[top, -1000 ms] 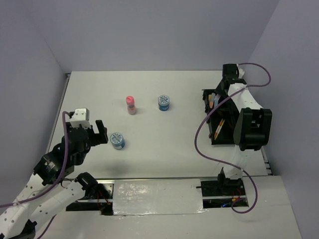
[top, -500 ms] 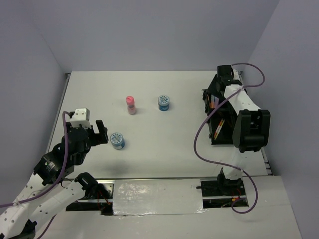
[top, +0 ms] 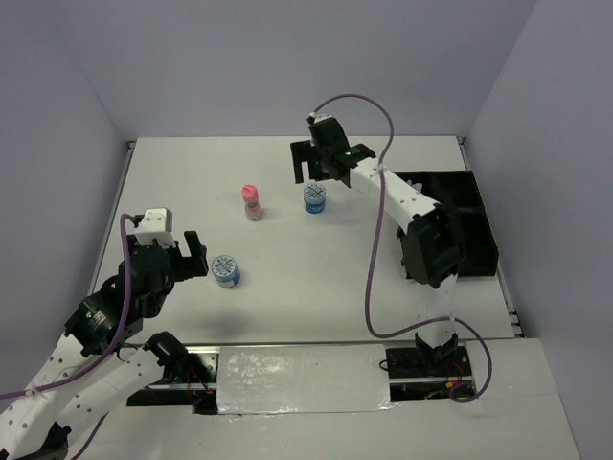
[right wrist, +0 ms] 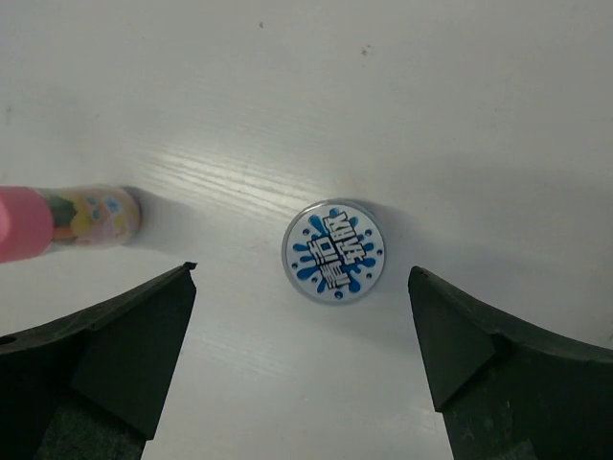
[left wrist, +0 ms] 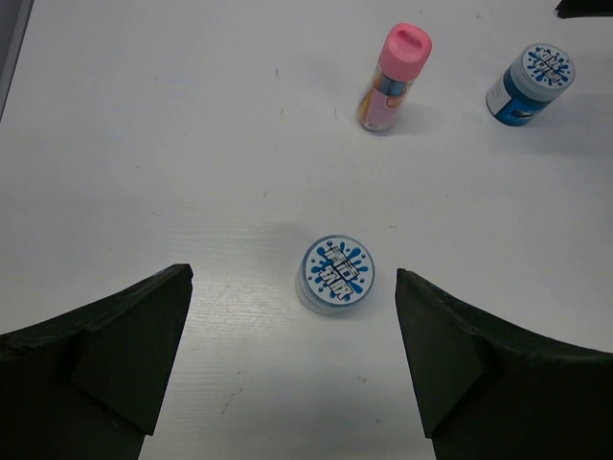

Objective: Sort the stationery into containers
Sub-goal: Pick up the stationery from the center of the board.

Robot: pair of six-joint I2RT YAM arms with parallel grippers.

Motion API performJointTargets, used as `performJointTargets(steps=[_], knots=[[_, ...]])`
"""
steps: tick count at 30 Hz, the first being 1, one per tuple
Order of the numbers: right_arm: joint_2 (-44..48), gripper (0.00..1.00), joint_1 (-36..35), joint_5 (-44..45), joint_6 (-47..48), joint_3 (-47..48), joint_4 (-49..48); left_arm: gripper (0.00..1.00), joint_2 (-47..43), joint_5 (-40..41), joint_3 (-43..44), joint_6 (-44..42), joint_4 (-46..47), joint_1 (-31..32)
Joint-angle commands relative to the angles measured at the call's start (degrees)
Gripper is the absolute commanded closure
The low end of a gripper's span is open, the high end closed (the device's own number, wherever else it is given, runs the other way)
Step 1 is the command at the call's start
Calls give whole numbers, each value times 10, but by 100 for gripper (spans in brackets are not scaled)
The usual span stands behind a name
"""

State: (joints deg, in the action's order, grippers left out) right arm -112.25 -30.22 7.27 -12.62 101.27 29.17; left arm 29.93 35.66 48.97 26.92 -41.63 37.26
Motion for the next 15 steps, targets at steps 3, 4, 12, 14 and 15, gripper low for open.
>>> performJointTargets(steps=[3, 4, 12, 14, 15], knots=[[-96, 0, -5, 35, 18, 81, 49, 1, -2, -5, 2, -14, 27, -3], [-104, 0, -8, 38, 22, 88, 55, 1, -2, -7, 2, -15, 28, -3], [-137, 0, -21, 62, 29, 69, 50, 1, -7, -9, 2, -16, 30, -3], [-128, 7, -22, 60, 26, 54, 39, 1, -8, -10, 2, -16, 30, -3], [-125, 12, -24, 60, 26, 43, 33, 1, -8, -10, 2, -16, 30, -3]])
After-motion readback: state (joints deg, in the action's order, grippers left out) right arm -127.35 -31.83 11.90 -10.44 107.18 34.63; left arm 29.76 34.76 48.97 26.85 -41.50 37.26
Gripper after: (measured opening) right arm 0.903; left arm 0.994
